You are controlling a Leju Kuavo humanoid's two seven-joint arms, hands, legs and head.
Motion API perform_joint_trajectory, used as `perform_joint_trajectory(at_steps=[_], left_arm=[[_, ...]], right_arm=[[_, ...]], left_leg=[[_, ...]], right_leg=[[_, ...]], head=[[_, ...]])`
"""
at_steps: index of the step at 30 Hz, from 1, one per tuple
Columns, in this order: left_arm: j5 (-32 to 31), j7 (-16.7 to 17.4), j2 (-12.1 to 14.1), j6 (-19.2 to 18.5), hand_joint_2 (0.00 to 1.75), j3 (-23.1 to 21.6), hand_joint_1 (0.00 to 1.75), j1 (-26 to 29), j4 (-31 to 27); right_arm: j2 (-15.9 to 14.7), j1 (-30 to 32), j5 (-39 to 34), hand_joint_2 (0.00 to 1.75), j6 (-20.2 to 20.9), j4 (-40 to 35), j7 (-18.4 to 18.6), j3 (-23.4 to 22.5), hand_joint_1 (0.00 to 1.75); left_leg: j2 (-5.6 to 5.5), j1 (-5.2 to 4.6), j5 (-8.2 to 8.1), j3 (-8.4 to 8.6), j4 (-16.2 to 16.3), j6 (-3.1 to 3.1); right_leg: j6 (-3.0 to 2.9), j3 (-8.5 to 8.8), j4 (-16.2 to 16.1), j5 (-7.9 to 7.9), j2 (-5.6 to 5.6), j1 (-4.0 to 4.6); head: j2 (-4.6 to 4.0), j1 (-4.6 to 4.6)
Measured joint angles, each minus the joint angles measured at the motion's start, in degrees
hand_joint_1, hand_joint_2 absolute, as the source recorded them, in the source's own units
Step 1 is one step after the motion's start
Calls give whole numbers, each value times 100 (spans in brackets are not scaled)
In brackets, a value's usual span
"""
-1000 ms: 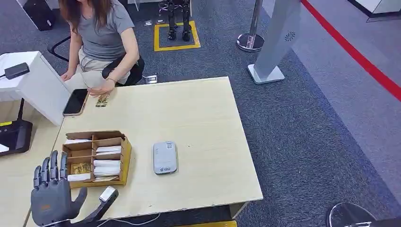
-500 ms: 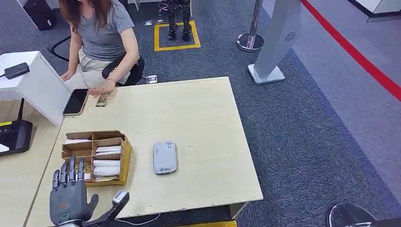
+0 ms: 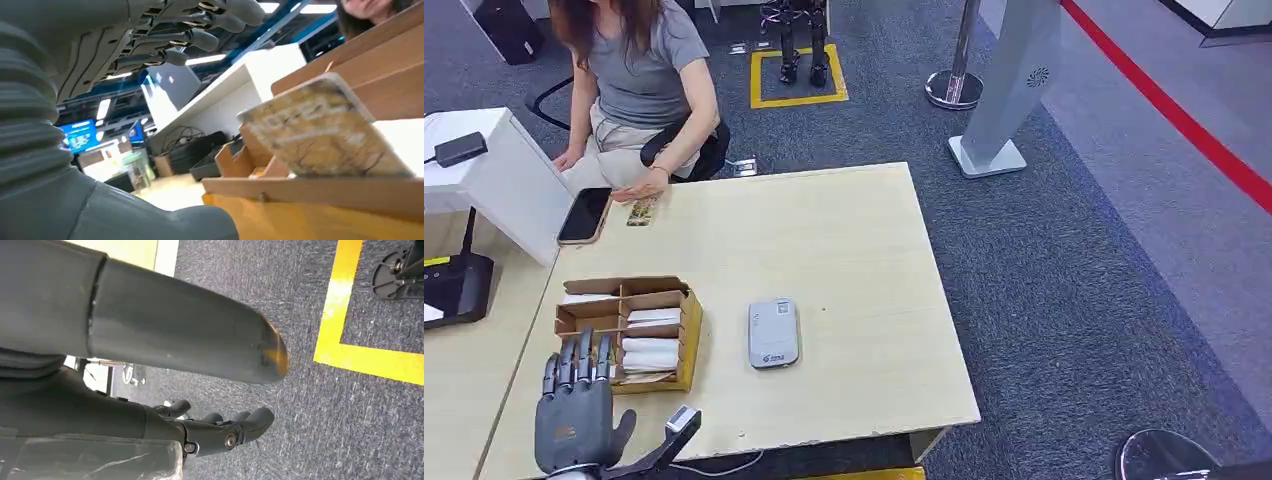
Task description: Pass the card to the sensor for recognition and then transmit it.
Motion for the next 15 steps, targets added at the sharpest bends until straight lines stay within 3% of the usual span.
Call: perform_joint_trajectory(at_steps=[15], left_arm=[[0,-277,46,177,175,-315,0,-290,50]], right_arm=[[0,0,48,0,0,-2,-31,0,0]], left_leg=[[0,0,0,0,0,0]], right_leg=[[-1,-1,0,0,1,0]], head=[[0,0]])
